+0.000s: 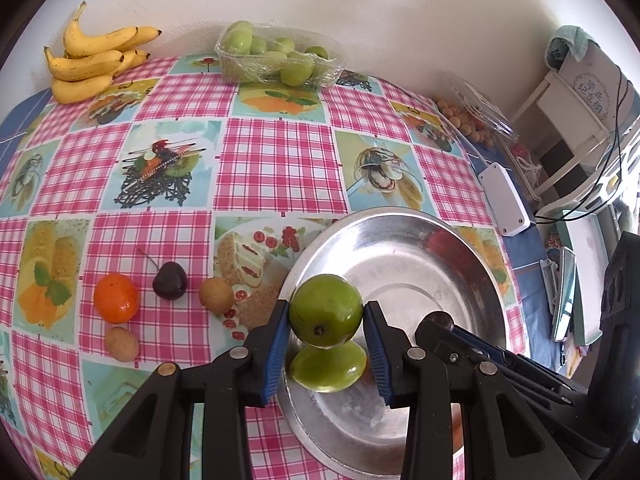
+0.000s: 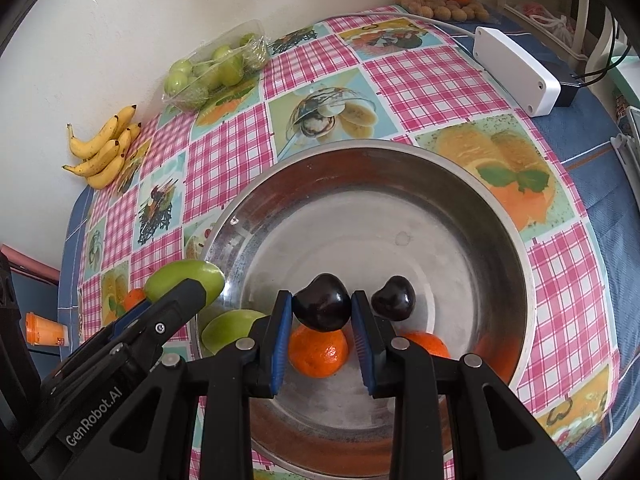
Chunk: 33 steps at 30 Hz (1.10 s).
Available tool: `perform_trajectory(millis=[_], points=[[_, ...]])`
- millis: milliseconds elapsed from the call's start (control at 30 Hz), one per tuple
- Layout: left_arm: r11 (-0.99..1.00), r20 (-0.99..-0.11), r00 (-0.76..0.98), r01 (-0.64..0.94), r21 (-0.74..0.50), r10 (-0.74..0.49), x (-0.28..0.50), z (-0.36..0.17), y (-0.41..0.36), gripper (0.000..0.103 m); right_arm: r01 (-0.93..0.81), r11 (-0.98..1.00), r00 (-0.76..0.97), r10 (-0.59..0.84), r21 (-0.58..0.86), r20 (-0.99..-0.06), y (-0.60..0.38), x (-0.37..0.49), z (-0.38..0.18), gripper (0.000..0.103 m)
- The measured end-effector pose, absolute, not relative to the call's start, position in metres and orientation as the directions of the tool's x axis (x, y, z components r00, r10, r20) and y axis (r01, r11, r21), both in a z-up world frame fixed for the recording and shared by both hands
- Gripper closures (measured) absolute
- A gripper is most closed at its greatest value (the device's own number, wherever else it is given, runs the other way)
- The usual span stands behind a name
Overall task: Organize fruits
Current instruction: 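Open the left tool to drop the green fruit while the right tool releases the cherry into the bowl, then move the left tool toward a mandarin while the right tool heads to a brown kiwi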
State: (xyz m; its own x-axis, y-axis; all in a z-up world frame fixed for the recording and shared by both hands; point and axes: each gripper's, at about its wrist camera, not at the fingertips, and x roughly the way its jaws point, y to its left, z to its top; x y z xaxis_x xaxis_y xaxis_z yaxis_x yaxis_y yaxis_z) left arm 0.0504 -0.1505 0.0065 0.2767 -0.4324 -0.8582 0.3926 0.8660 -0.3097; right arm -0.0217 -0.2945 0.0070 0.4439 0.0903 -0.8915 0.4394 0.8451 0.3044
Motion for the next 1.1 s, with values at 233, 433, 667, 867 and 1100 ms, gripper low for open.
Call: perform_trajectory(millis=[233,433,667,867,1100], points=[[0.869,-0.863,0.263,0.381,-0.317,-0.43,0.054,0.0,-0.154,0.063,0.438,0.848,0.437,0.089,0.298,-0.895,-0.294,-0.019,0.005,0.072],[0.871,-0.87,0.255,0.383,-0.309,-0.421,0.052,-0.002,-0.155,0.063,0.448,0.848,0.424,0.077,0.283,-0.902,-0.294,-0.019,0.002,0.072],[0.864,-0.864,0.256,0.39,-0.318,-0.434,0.05,0.005,-0.154,0.063,0.451,0.852,0.411,0.064,0.264,-0.909,-0.293,-0.019,0.001,0.071],[0.872,-0.871,0.254,0.377,-0.312,-0.421,0.05,0.009,-0.148,0.062,0.447,0.859,0.404,0.053,0.248,-0.913,-0.291,-0.019,0.002,0.071],[0.883,-0.885,0.222,0.34,-0.324,-0.41,0.05,0.009,-0.14,0.062,0.45,0.86,0.402,0.045,0.24,-0.915,-0.291,-0.019,0.001,0.062]])
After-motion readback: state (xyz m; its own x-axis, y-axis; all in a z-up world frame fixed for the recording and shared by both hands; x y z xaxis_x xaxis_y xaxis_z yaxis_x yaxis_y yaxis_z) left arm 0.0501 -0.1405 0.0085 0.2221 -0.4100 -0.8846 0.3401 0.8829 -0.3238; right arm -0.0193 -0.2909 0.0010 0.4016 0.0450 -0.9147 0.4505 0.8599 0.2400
